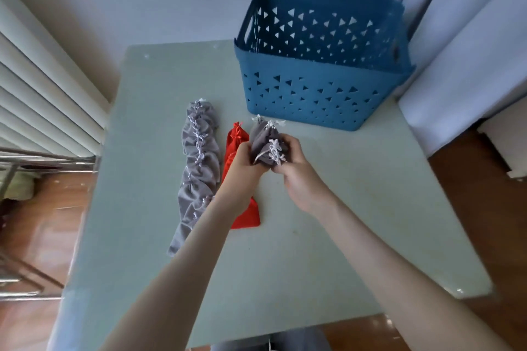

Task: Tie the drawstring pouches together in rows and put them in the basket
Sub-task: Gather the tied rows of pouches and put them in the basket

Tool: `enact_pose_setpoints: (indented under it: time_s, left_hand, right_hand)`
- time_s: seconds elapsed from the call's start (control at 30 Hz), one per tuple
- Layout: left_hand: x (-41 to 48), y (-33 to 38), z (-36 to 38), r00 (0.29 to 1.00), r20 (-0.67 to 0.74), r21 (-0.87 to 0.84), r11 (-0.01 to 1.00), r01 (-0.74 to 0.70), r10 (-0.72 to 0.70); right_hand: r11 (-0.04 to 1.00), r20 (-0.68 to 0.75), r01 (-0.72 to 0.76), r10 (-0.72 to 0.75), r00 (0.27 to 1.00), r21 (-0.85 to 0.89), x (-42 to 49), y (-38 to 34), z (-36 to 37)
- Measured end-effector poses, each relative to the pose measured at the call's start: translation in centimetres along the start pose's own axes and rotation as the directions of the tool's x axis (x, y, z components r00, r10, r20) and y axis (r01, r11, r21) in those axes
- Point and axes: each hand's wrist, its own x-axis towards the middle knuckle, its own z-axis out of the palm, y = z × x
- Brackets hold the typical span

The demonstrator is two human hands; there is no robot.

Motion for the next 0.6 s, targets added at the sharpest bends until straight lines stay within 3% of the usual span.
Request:
enact_pose_setpoints:
  time_s: [0.4, 0.5, 0.6]
  left_hand:
    - [3.5, 9.3, -0.7, 0.959, 0.282, 0.121, 0.992, -0.033, -0.003]
    - [5.3, 10.1, -0.3, 0.958, 0.282, 0.337, 0.940, -0.046, -0.054]
    - [7.1, 11.6, 0.9, 0.970, 0.240, 0.619, 0.775, -0.130, -0.029]
  right_hand:
    - [0.997, 0.067, 0.061, -0.057, 0.996, -0.050, 1.4, -10.3, 1.0]
    - [0.999, 0.035, 0.004, -0.003, 0.999, -0.040, 2.6, -11.3, 0.1]
    - [0.995, -0.020, -0.010, 0.008, 1.000, -0.100, 4.4, -12.8, -1.2]
